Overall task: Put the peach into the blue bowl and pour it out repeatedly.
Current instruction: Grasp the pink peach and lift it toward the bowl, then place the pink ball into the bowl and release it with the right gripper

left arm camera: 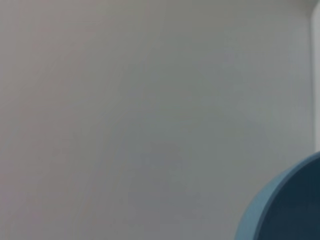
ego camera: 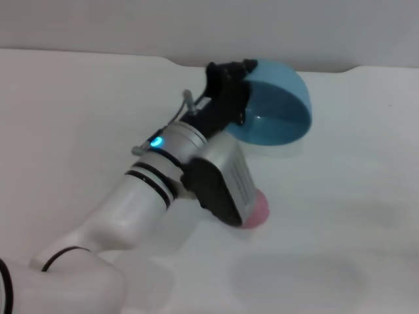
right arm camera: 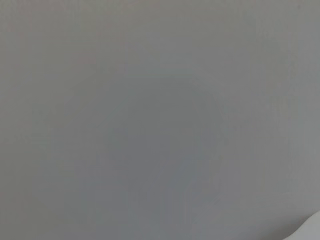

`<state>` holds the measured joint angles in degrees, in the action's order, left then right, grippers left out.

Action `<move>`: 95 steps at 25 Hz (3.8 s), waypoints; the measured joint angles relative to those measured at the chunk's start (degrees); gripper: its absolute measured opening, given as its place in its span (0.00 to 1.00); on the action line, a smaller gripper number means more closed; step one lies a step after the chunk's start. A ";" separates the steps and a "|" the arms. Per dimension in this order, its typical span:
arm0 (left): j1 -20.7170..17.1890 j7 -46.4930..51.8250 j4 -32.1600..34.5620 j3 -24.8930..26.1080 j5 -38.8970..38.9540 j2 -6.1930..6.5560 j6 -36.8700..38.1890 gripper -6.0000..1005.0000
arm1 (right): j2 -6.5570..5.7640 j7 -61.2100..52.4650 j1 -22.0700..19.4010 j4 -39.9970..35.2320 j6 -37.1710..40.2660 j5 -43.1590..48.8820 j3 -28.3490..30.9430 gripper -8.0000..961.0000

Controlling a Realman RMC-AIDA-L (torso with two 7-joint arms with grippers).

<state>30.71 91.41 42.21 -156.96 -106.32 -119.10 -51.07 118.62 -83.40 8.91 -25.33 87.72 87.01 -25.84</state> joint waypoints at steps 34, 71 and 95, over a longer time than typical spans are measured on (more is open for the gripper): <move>-2.31 49.68 16.68 89.87 -24.13 3.53 122.27 0.00 | 0.14 -17.49 29.36 -1.46 -12.98 31.96 -21.78 0.58; -1.94 50.74 18.17 93.05 -30.80 1.86 126.87 0.00 | 0.69 -21.07 32.70 -5.33 -45.66 0.61 -86.16 0.52; 8.09 61.47 11.87 66.46 -30.15 0.78 116.91 0.00 | -1.57 1.51 13.64 -13.24 1.69 4.13 -22.43 0.16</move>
<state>38.80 152.88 54.08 -90.50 -136.47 -118.32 65.83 117.05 -81.89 22.55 -38.57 89.41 91.14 -48.27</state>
